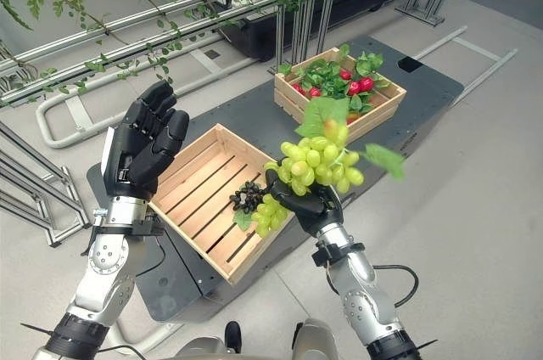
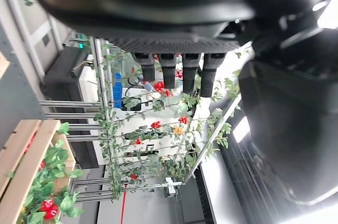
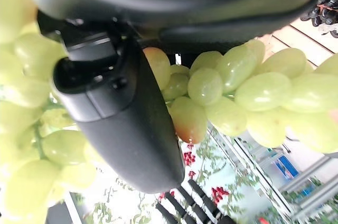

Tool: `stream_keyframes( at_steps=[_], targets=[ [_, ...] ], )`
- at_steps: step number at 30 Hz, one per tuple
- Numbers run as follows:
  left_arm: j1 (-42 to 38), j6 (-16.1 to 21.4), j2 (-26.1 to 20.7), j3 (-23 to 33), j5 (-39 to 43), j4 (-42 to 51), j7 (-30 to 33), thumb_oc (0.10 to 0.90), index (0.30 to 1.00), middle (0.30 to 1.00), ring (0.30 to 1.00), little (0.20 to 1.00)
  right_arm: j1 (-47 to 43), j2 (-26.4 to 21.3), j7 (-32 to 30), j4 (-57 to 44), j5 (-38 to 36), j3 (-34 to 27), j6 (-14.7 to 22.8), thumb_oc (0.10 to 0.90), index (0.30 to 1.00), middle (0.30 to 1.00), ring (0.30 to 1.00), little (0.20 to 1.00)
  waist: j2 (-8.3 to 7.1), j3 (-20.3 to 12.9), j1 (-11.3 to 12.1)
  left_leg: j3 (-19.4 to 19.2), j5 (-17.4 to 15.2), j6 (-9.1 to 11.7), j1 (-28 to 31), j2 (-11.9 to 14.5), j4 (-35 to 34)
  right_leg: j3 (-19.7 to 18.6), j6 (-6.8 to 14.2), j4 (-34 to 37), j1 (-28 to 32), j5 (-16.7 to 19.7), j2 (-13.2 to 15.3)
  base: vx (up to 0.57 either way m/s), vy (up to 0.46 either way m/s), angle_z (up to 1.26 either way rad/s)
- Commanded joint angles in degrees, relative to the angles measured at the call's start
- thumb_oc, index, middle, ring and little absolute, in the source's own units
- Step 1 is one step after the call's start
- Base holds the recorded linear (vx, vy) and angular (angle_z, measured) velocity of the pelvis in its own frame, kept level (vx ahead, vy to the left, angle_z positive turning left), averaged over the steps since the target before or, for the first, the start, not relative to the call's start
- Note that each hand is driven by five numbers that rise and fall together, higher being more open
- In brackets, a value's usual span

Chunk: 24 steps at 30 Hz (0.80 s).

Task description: Pick up the fruits from the basket on one side to the basket on the other side

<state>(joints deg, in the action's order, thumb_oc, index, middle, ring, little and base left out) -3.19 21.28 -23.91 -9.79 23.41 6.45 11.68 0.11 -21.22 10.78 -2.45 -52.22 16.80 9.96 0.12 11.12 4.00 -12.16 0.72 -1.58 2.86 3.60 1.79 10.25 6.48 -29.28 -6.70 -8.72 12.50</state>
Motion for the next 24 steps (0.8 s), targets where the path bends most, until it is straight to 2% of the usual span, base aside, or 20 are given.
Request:
stream_keyframes(
  at_steps=[1, 3, 4, 5, 8, 11, 16, 19, 20, 22, 23, 24],
  targets=[
    [-4.2, 4.1, -2.5, 1.6, -0.6, 4.7, -0.6, 0.8, 0.9, 0.9, 0.9, 0.9, -5.4, 3.5, 5.1, -7.4, 0.0, -1.3, 10.8, 0.4, 0.3, 0.3, 0.3, 0.3, -1.87, -6.3, 0.7, 7.2, -4.3, -2.2, -5.7, -6.4, 2.0, -0.3, 1.2, 13.7, 11.4, 6.0, -0.3, -0.12, -0.285, -0.51],
    [-4.7, 4.9, -2.6, 1.6, -1.5, 4.0, 0.8, 0.8, 0.9, 0.9, 0.9, 0.9, -6.2, 3.4, 5.4, -7.2, 0.2, -1.0, 10.5, 0.4, 0.3, 0.3, 0.3, 0.3, -2.09, -6.3, 1.0, 5.6, -3.1, -0.3, -6.6, -5.0, 1.6, 0.5, 1.4, 21.8, 14.3, 4.6, -1.0, -0.18, -0.36, -0.7],
    [-5.0, 5.0, -2.6, 1.6, -1.6, 3.8, 1.0, 0.8, 0.9, 0.9, 0.9, 0.9, -6.6, 3.4, 5.1, -7.1, 0.4, -0.9, 10.4, 0.4, 0.3, 0.3, 0.3, 0.3, -2.2, -6.4, 1.1, 5.1, -2.8, 0.1, -6.9, -4.7, 1.6, 0.5, 1.5, 23.4, 14.7, 4.6, -1.2, -0.28, -0.531, -0.73],
    [-6.0, 4.9, -2.2, 1.9, -1.4, 3.4, 1.4, 0.8, 0.9, 0.9, 0.9, 0.9, -8.2, 3.3, 4.2, -7.0, 1.0, -0.9, 9.6, 0.4, 0.3, 0.3, 0.3, 0.3, -2.69, -6.1, 0.9, 3.7, -2.1, 1.7, -8.2, -3.0, 2.2, -0.5, 1.3, 28.2, 15.4, 5.3, -2.8, -0.21, -0.398, -0.64],
    [-6.9, 4.1, -1.4, 1.8, -1.6, 3.8, 1.7, 0.8, 0.9, 0.9, 0.9, 0.9, -8.6, 3.3, 3.5, -7.3, 0.6, -0.8, 9.2, 0.4, 0.3, 0.3, 0.3, 0.3, -2.93, -5.7, 0.4, 2.8, -0.9, 2.9, -8.6, -1.2, 1.6, -0.7, 0.6, 30.9, 15.8, 6.3, -4.1, -0.21, -0.384, -0.77],
    [-7.5, 3.5, -0.3, 0.7, 1.6, 3.1, -0.5, 0.8, 0.9, 0.9, 0.9, 0.9, -8.8, 4.0, 3.2, -8.4, 0.5, -0.2, 9.3, 0.4, 0.3, 0.3, 0.3, 0.3, -3.11, -5.2, -0.7, 2.8, 1.3, 3.9, -8.4, 0.7, -0.8, -2.1, -0.8, 31.8, 16.0, 6.3, -6.6, -0.14, -0.288, -0.56],
    [-8.0, 5.3, 1.0, -1.8, 2.8, 1.6, -3.1, 0.8, 0.9, 0.9, 0.9, 0.9, -7.3, 3.4, 3.9, -8.7, 0.6, 0.4, 9.7, 0.4, 0.3, 0.3, 0.3, 0.3, -2.82, -4.8, -3.2, 2.8, 4.7, 5.5, -8.1, 3.2, -4.4, -5.0, -2.8, 34.3, 15.1, 7.7, -10.2, -0.14, -0.254, -0.25],
    [-6.9, 6.1, 1.3, -2.4, 3.4, 1.5, -2.6, 0.8, 0.9, 0.9, 0.9, 0.9, -5.8, 2.6, 4.5, -9.1, 1.0, 0.0, 8.2, 0.4, 0.3, 0.3, 0.3, 0.3, -2.78, -4.6, -3.8, 6.9, 5.4, 5.8, -8.0, 3.6, -4.4, -7.8, -3.6, 34.3, 14.0, 8.7, -11.4, -0.07, -0.124, -0.21],
    [-5.7, 6.6, 1.4, -2.5, 3.2, 2.0, -2.1, 0.8, 0.9, 0.9, 0.9, 0.9, -5.3, 2.3, 5.1, -9.2, 0.5, -0.1, 7.2, 0.4, 0.3, 0.3, 0.3, 0.3, -2.97, -4.6, -3.3, 12.3, 5.4, 5.7, -7.8, 3.1, -4.2, -9.8, -4.0, 34.3, 13.6, 9.2, -11.6, -0.02, -0.045, -0.56],
    [-4.7, 6.6, 1.5, -2.0, 3.2, 2.6, -1.5, 0.8, 0.9, 0.9, 0.9, 0.9, -5.0, 2.1, 5.4, -9.5, 0.4, 0.0, 6.4, 0.4, 0.3, 0.3, 0.3, 0.3, -3.01, -4.7, -3.0, 15.3, 5.1, 5.6, -7.7, 2.5, -3.5, -11.1, -4.1, 34.3, 13.4, 9.5, -11.7, -0.01, 0.009, -0.78],
    [-3.6, 6.4, 1.7, -1.6, 3.1, 3.4, -0.4, 0.8, 0.9, 0.9, 0.9, 0.9, -5.2, 1.9, 4.7, -10.1, 0.0, 0.5, 5.2, 0.4, 0.3, 0.3, 0.3, 0.3, -3.37, -5.0, -2.2, 20.9, 3.5, 5.3, -7.7, 0.5, -0.6, -13.3, -4.2, 34.3, 12.9, 10.1, -11.3, 0.01, 0.076, -0.8],
    [-3.0, 6.3, 1.9, -1.3, 2.9, 3.8, -0.3, 0.8, 0.9, 0.9, 0.9, 0.9, -5.0, 1.7, 4.7, -10.2, -0.2, 0.6, 4.9, 0.4, 0.3, 0.3, 0.3, 0.3, -3.44, -5.1, -1.9, 22.3, 2.5, 5.2, -7.7, -0.4, 1.0, -13.9, -4.2, 34.2, 12.7, 10.3, -11.0, 0.01, 0.083, -0.8]
  ],
)
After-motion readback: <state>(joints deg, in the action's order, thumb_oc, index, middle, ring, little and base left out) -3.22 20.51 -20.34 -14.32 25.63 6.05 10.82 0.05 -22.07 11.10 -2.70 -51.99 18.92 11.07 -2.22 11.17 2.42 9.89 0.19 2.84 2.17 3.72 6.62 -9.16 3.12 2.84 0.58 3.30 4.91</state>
